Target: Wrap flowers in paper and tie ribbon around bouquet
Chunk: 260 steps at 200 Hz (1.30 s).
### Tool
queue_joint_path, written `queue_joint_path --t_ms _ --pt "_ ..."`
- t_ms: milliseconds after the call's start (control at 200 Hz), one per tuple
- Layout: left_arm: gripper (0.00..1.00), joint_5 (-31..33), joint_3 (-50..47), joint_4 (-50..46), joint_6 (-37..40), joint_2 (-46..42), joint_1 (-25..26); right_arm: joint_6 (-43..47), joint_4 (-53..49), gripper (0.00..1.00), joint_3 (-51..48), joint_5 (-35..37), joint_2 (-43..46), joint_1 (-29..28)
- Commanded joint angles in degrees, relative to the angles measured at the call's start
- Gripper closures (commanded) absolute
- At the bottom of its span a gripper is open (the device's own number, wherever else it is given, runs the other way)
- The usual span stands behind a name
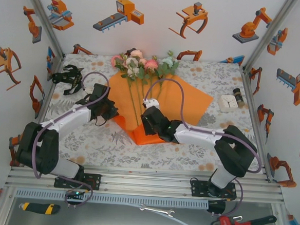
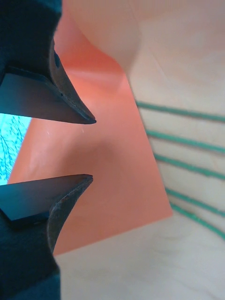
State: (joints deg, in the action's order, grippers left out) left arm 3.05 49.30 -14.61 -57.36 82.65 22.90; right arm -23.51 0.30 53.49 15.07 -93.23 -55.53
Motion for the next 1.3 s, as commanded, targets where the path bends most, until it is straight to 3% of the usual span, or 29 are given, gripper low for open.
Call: queue_joint_path --t_ms 0,170,250,285,300,330,446,531,591,681,806,881,971,1136,1297 --pt "0.88 -1.2 1.8 1.0 -1.6 1.5 0.2 -1.6 -0.1 0.53 -1.4 -5.5 3.8 -0.8" --pt "0.88 -2.0 2.9 1.4 -1.5 2.9 0.2 -6.2 8.0 0.51 -6.5 -21.3 7.7 -1.2" --pt "0.88 -2.3 3.1 1.8 -1.6 3.0 0.2 -8.5 12.3 0.46 -7.4 -25.5 6.6 -1.8" --pt "0.88 -2.4 3.3 1.8 -1.6 3.1 0.3 -9.0 13.7 0.42 -7.4 -26.0 5.7 -2.1" --pt "0.88 -2.4 3.3 1.9 -1.6 3.1 0.3 -9.2 14.5 0.32 -7.2 -26.1 4.9 -2.3" --pt "0.88 -2.4 3.6 2.0 -1.7 3.1 0.4 -9.4 15.6 0.27 -6.8 -25.8 3.7 -2.6" --pt "0.88 -3.0 4.6 2.1 -1.7 3.8 0.8 -10.2 16.2 0.24 -3.7 -22.6 -1.6 -2.7" --pt "0.87 -3.7 5.4 2.1 -1.7 4.2 1.1 -11.0 15.0 0.34 -1.6 -16.8 -4.2 -2.7" --pt "0.87 -4.2 6.2 2.4 -1.3 4.3 1.5 -11.5 15.0 0.51 -0.9 -14.9 -5.0 -2.7" --pt "0.84 -5.7 7.5 3.2 0.1 4.1 2.0 -11.8 15.7 0.66 -1.5 -13.6 -4.9 -2.6" --pt "0.65 -7.0 9.0 4.7 3.7 2.6 2.2 -11.8 18.4 1.0 -5.1 -12.1 -2.9 -2.6" --pt "0.49 -6.0 8.9 6.0 8.0 0.0 2.3 -12.1 19.4 1.0 -7.3 -10.8 -1.5 -2.4" --pt "0.37 -3.3 9.0 5.1 13.8 -3.9 2.3 -12.7 19.7 1.0 -9.1 -9.3 -0.2 -2.1" --pt "0.31 6.6 6.9 1.8 20.3 -10.7 2.3 -14.1 19.1 1.0 -11.1 -7.0 0.7 -1.4" --pt "0.29 14.8 2.1 1.4 21.2 -13.4 1.9 -17.9 19.4 1.0 -13.6 -4.3 2.1 -1.0"
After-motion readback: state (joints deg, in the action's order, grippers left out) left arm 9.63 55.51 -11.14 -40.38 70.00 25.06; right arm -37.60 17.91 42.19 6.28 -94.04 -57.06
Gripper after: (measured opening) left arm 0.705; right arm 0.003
